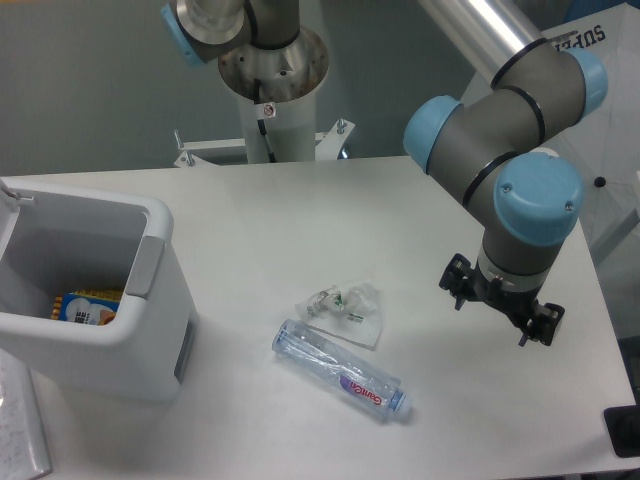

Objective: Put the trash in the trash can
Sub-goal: 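Move the gripper over the crumpled clear plastic bag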

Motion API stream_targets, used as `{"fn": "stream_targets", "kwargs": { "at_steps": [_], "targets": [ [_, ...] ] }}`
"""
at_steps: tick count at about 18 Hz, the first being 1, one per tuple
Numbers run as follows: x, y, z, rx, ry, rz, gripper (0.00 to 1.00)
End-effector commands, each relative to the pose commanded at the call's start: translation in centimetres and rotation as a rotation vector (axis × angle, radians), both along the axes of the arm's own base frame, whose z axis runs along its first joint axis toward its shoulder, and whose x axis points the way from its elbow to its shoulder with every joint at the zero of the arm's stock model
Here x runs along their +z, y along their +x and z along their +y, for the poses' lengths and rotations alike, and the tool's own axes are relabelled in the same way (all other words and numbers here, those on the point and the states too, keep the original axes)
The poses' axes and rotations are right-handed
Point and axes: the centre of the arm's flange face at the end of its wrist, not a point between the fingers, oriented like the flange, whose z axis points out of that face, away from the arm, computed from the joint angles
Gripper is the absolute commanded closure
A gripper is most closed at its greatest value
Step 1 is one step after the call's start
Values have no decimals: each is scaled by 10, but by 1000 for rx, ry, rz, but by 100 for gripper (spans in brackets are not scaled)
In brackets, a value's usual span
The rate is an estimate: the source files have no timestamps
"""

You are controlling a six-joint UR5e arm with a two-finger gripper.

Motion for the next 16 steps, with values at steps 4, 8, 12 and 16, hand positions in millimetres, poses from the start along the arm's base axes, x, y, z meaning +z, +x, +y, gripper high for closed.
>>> {"fn": "stream_targets", "kwargs": {
  "at_steps": [4,8,12,16],
  "targets": [
    [-9,6,2,7,-5,-14,0],
    [-27,12,-2,7,10,0,0],
    [-59,22,-14,12,29,14,0],
    [-78,30,-18,12,23,7,0]
  ]
}}
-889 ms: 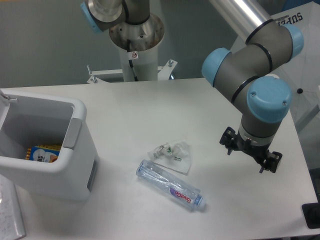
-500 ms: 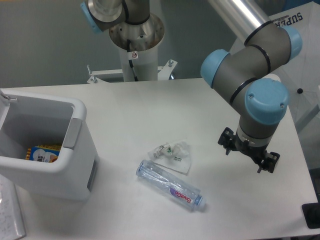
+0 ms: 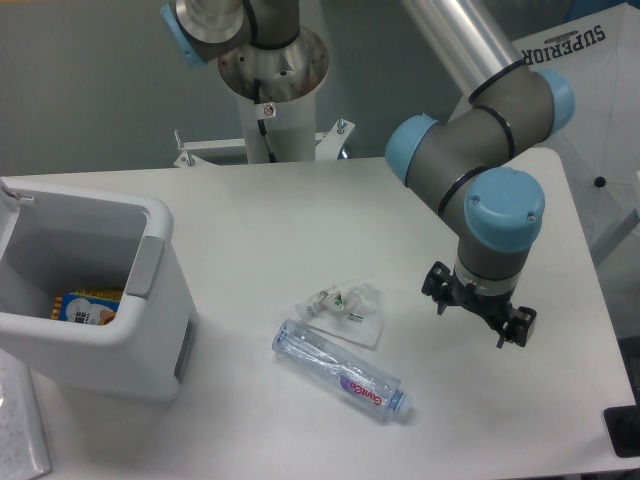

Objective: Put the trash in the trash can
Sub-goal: 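Move the gripper over the crumpled clear plastic bag, then lower the gripper and close it on the plastic bag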

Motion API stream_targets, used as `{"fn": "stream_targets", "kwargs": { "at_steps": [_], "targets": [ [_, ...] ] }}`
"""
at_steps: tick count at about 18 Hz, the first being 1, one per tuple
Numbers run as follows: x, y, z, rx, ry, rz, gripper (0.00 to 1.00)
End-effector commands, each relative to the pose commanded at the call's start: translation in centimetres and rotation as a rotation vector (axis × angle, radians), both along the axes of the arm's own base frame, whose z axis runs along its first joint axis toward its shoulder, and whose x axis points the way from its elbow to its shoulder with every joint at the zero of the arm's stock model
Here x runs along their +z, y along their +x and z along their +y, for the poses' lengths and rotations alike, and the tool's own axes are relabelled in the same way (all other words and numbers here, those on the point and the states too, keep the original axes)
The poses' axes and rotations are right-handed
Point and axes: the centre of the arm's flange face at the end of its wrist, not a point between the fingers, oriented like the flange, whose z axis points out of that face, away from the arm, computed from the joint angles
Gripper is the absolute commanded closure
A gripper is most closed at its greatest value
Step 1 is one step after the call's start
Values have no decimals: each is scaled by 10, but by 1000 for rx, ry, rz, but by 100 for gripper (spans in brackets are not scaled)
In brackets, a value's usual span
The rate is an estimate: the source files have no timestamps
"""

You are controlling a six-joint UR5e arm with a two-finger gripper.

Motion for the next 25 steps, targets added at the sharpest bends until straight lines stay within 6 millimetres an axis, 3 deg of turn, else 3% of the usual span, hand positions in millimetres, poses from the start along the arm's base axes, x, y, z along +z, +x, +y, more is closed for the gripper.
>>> {"fn": "stream_targets", "kwargs": {
  "at_steps": [9,12,16,25],
  "targets": [
    [-26,71,-29,-28,-18,-33,0],
    [-40,105,-16,-65,-20,-74,0],
    [-46,134,3,-112,-31,-88,0],
    [-85,171,24,-133,-96,-128,2]
  ]
}}
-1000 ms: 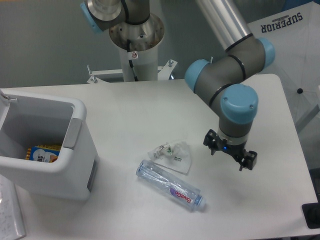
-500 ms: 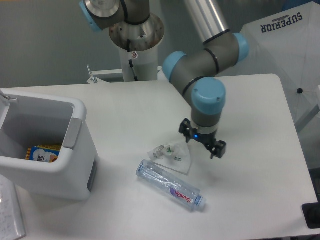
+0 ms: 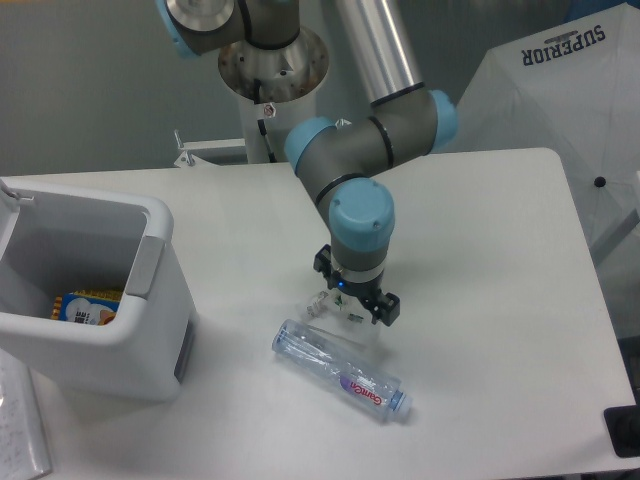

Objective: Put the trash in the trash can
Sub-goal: 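Lower the gripper and close it on the plastic bag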

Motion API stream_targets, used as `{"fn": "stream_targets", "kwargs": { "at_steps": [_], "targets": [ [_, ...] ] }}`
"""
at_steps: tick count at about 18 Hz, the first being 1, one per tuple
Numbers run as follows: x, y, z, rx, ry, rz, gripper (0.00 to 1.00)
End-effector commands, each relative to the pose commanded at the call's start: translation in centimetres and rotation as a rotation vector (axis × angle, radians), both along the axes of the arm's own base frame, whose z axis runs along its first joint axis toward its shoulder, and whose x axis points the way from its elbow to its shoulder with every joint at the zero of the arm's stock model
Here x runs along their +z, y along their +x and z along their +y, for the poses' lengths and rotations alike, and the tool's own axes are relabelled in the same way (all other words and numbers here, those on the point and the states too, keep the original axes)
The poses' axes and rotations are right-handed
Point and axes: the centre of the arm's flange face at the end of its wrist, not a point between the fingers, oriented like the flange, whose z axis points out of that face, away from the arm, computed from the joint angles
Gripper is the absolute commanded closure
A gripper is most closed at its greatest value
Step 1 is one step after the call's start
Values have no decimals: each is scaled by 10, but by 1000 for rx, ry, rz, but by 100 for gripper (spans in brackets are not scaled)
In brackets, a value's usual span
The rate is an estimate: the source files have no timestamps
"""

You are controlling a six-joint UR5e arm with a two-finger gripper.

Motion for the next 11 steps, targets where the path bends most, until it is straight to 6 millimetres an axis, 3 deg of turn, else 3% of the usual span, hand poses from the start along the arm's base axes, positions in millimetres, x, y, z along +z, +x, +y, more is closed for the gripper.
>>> {"fn": "stream_targets", "kwargs": {
  "at_steps": [4,6,7,11],
  "targets": [
    [-4,9,-1,-8,-19,-10,51],
    [-3,9,-1,-4,-20,-10,92],
    [-2,8,-1,-4,-18,-8,100],
    [6,7,1,-3,-8,-1,100]
  ]
}}
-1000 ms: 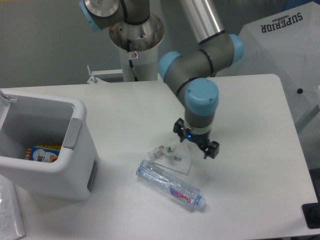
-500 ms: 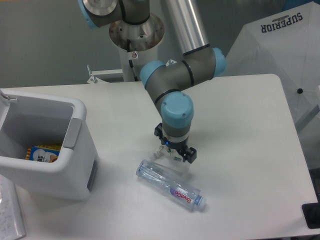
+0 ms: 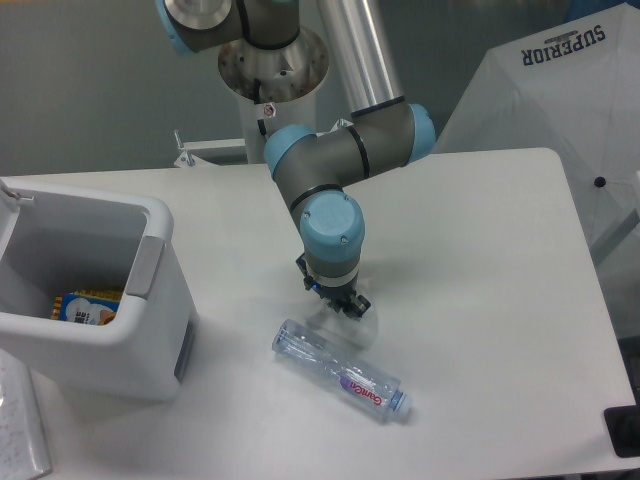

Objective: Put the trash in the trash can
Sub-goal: 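Lower the gripper and close it on the plastic bag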

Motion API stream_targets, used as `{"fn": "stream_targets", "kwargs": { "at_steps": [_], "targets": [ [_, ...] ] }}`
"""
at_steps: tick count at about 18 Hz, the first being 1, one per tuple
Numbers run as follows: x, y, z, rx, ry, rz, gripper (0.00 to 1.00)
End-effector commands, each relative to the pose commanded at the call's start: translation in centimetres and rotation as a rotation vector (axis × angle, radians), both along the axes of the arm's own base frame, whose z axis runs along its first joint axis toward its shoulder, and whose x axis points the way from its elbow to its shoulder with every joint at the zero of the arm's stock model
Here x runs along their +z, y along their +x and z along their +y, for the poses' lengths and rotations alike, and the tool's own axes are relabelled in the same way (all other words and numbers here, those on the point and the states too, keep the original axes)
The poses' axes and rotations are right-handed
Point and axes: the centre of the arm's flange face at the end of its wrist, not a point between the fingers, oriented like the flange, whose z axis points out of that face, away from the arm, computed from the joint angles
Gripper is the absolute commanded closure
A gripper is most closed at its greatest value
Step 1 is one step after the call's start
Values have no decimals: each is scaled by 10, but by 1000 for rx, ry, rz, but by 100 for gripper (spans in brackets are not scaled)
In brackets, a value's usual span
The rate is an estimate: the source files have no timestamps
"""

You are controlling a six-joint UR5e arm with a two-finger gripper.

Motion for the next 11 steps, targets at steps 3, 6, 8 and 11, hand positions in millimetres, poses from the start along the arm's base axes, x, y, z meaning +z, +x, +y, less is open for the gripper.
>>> {"fn": "stream_targets", "kwargs": {
  "at_steps": [3,6,8,11],
  "targets": [
    [9,-2,0,0,15,9,100],
    [32,-7,-3,7,28,12,100],
    [44,-9,-4,15,35,-9,100],
    [91,-12,-1,26,110,-7,100]
  ]
}}
